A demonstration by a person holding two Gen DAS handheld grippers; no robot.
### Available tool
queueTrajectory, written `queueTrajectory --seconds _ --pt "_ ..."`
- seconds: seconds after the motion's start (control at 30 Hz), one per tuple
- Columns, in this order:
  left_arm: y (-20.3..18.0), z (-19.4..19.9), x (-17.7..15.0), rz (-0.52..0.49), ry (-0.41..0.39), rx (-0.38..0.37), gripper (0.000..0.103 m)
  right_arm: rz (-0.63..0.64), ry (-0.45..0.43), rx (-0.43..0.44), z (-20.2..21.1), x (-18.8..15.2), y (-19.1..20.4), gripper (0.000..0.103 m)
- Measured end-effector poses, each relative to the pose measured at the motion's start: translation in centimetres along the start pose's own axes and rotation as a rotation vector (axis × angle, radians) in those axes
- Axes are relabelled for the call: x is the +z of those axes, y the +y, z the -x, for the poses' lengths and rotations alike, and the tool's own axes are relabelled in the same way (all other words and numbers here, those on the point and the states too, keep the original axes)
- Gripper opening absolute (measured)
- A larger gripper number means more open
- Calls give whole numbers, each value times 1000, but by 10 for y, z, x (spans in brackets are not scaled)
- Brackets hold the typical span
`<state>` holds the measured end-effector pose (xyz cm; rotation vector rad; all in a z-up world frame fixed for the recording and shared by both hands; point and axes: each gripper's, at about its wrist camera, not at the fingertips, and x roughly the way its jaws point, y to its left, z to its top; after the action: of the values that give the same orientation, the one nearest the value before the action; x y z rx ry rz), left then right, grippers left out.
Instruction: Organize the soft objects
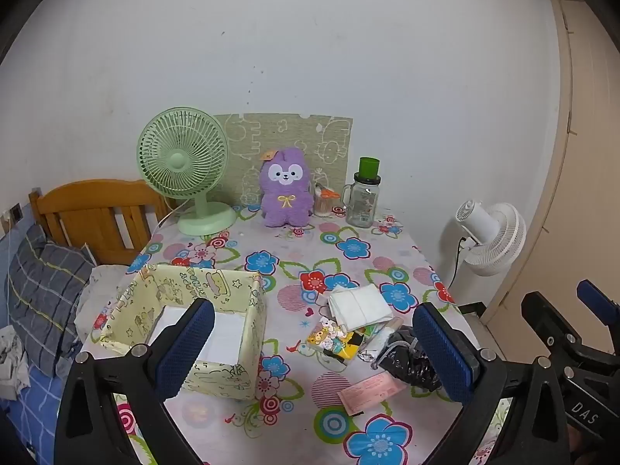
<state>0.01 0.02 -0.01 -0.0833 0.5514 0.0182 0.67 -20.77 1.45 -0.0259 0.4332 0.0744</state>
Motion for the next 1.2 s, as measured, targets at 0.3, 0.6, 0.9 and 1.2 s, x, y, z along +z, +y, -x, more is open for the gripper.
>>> queueTrajectory --seconds 0.3,0.6,0.9,1.2 --pt "1 1 0 2 -5 4 103 3 3 -4 0 0 0 103" --pt "0 0 0 0 -1 2 103 2 9 -6 -1 0 0 103" --pt "0 0 0 -1 1 1 103 2 7 -6 0 1 0 103" --pt "-1 -2 0 -1 1 -1 103 5 6 -7 0 0 2 103"
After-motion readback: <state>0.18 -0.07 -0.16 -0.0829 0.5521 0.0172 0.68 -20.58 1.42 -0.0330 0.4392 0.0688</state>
